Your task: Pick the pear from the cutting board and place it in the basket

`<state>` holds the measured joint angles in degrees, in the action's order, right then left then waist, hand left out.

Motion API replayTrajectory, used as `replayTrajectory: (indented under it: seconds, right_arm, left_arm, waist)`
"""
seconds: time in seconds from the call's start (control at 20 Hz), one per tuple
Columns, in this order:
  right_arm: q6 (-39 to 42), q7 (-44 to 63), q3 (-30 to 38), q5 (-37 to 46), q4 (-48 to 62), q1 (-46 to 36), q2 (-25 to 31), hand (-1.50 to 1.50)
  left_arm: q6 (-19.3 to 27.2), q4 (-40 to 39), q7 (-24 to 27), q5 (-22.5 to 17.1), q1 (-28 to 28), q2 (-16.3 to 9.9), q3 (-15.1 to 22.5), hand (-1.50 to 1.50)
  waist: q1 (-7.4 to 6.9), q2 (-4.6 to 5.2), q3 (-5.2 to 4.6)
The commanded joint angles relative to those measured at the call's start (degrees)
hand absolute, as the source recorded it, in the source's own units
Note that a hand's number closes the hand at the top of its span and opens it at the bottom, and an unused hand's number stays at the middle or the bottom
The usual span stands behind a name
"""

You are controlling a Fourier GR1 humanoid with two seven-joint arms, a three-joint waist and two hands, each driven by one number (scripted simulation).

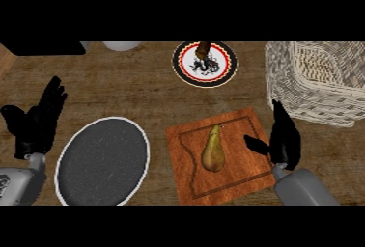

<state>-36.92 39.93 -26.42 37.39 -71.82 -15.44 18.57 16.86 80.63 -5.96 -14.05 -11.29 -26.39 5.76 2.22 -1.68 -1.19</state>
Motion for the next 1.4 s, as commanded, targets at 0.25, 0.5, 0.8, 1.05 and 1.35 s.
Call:
replayTrajectory:
  seconds: [0.25, 0.5, 0.8, 1.05, 1.35]
  right_arm:
    - [24.2, 30.8, -5.0, 4.3, -16.2, -8.3, -2.6, -1.5]
    - [30.6, 44.3, -7.1, 12.0, -30.6, -8.0, -5.6, -1.5]
    - [35.6, 45.2, -7.1, 19.5, -36.5, -3.4, -11.5, -1.5]
    - [33.4, 39.8, -7.0, 23.4, -34.4, 2.0, -14.7, -1.5]
    - [27.2, 33.4, -7.2, 30.8, -28.3, 5.5, -18.4, -1.5]
  left_arm:
    - [-0.9, 1.0, 0.7, -0.2, 2.7, -0.3, -0.1, 0.0]
    - [0.5, 1.4, -0.7, 0.4, 1.3, 0.8, -0.1, 0.0]
    - [-0.6, 3.6, -1.6, 0.4, 0.5, 1.1, -0.3, 0.0]
    - [-0.8, 1.3, 0.4, 1.5, 0.1, 3.5, -0.1, 0.0]
    - [-2.8, 0.2, 1.4, 2.0, -0.5, 3.5, -2.2, 0.0]
  waist:
    - [-0.41, -0.3, 0.56]
    - [-0.06, 0.55, 0.96]
    - [-1.29, 1.23, 1.1]
    - [-1.74, 1.59, 1.15]
    - [-2.19, 1.68, 1.18]
